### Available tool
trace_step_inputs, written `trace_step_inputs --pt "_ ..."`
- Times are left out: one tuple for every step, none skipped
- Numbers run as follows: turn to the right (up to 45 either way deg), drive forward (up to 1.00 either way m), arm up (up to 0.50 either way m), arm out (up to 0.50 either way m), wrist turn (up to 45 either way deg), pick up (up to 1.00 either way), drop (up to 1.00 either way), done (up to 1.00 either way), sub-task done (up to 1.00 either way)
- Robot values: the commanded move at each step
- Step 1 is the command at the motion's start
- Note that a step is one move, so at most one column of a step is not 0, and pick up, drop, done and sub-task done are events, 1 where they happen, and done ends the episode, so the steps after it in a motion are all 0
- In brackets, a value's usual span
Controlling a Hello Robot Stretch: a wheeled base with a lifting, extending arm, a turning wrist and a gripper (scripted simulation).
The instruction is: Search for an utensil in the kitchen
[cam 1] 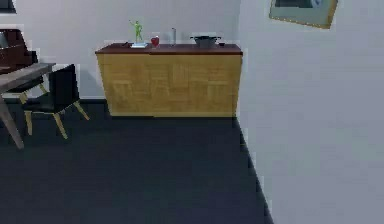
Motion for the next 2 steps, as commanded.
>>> trace_step_inputs --pt "0.0 1.0 0.0 0.0 0.0 0.0 0.0 0.0 0.0" --pt "0.0 0.9 0.0 0.0 0.0 0.0 0.0 0.0 0.0"
